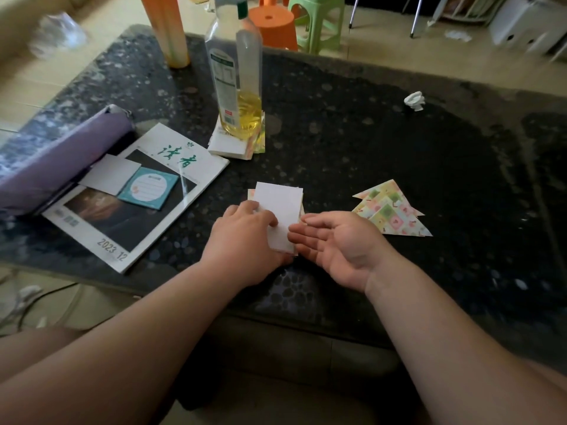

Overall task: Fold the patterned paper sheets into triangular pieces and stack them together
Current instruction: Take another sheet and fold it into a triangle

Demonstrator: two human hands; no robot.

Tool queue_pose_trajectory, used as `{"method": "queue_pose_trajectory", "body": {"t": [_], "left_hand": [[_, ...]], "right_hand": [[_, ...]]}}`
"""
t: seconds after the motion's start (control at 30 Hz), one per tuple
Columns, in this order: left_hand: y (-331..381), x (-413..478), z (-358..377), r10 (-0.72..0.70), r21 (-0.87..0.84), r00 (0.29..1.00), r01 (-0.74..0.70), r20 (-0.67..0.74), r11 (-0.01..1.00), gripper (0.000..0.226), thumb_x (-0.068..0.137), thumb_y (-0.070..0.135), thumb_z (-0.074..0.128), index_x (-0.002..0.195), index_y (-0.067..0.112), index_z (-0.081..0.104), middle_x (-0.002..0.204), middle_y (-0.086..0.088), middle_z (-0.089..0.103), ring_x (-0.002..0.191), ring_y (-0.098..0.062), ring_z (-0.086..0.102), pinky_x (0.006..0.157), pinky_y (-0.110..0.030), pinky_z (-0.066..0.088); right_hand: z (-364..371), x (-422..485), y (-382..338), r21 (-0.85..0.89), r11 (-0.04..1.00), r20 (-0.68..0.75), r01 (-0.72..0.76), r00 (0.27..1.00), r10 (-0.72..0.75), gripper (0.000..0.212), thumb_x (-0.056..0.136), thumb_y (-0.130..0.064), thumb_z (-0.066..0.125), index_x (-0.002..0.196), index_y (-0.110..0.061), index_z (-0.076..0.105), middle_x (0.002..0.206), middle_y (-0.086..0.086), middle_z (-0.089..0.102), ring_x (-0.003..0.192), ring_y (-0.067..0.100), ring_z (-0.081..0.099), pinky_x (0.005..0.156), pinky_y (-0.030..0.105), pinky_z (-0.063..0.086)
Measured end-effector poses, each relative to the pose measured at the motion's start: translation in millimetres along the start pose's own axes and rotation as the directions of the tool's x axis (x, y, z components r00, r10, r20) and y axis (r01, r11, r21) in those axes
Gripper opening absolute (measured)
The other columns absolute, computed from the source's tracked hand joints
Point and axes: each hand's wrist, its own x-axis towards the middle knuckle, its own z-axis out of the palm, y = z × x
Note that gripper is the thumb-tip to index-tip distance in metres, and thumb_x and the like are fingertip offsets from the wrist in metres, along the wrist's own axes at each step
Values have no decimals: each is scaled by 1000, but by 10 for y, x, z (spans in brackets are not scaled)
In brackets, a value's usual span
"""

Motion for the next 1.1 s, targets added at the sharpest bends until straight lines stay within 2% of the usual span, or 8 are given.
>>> {"method": "queue_pose_trajectory", "body": {"t": [0.2, 0.53, 0.7, 0.87, 0.93, 1.0, 1.07, 1.1], "left_hand": [[39, -9, 55, 17, 42, 999, -15, -29, 999, 72, 79, 71, 70, 138, 33, 51, 151, 3, 42, 138, -23, 38, 113, -42, 35], [60, 0, 135, 71, 62, 991, -64, -117, 996, 48, 97, 58, 53, 131, 24, 53, 130, 2, 56, 125, -23, 50, 105, -42, 45], [96, -43, 140, 145, 100, 988, -139, -51, 985, 20, 102, 33, 49, 116, 20, 54, 118, 0, 54, 119, -25, 49, 94, -41, 50], [100, 0, -145, -39, -193, 994, 19, -99, 981, 15, 105, 34, 49, 112, 25, 58, 111, 6, 57, 100, -15, 55, 85, -36, 53], [88, 4, -309, -85, -308, 984, 34, -154, 951, 12, 105, 35, 50, 109, 26, 58, 106, 10, 58, 93, -10, 56, 74, -30, 47], [86, -15, -470, -130, -444, 970, 26, -206, 896, 8, 104, 33, 54, 104, 27, 60, 98, 11, 62, 85, -5, 56, 64, -25, 42], [84, -20, -560, -190, -582, 956, 27, -222, 813, 9, 103, 31, 58, 98, 25, 62, 93, 8, 66, 81, -8, 62, 63, -29, 47], [93, -23, -581, -223, -678, 956, 34, -194, 734, 9, 102, 30, 60, 96, 23, 63, 93, 5, 70, 82, -12, 67, 65, -32, 52]], "right_hand": [[-22, -26, -47, -30, 996, -115, 84, 990, -87, 11, 101, -3, 53, 103, -5, 64, 108, 21, 72, 106, 33, 72, 97, 42, 59], [-18, -37, -56, -55, 998, -88, 43, 995, -48, 7, 101, -8, 56, 103, -9, 63, 111, 19, 71, 101, 30, 73, 91, 43, 61], [-25, -53, -69, -66, 996, -92, 55, 994, -60, 7, 101, -8, 57, 102, -7, 64, 110, 20, 71, 105, 32, 72, 91, 42, 61], [-42, -76, -99, -79, 993, -76, 92, 992, -98, 8, 102, -9, 57, 102, -9, 65, 104, 16, 73, 100, 28, 73, 88, 41, 62], [-61, -96, -128, -92, 991, -78, 100, 991, -107, 9, 102, -11, 57, 107, -10, 64, 106, 17, 73, 100, 28, 74, 89, 42, 63], [-89, -123, -154, -122, 988, -87, 99, 990, -110, 9, 102, -12, 58, 109, -12, 64, 109, 16, 73, 102, 28, 74, 89, 43, 63], [-119, -152, -161, -161, 981, -95, 109, 988, -125, 9, 102, -13, 58, 108, -13, 65, 109, 15, 73, 101, 28, 74, 88, 42, 63], [-134, -167, -159, -173, 978, -100, 116, 986, -134, 9, 102, -14, 59, 109, -14, 65, 108, 15, 73, 101, 28, 74, 87, 41, 63]]}}
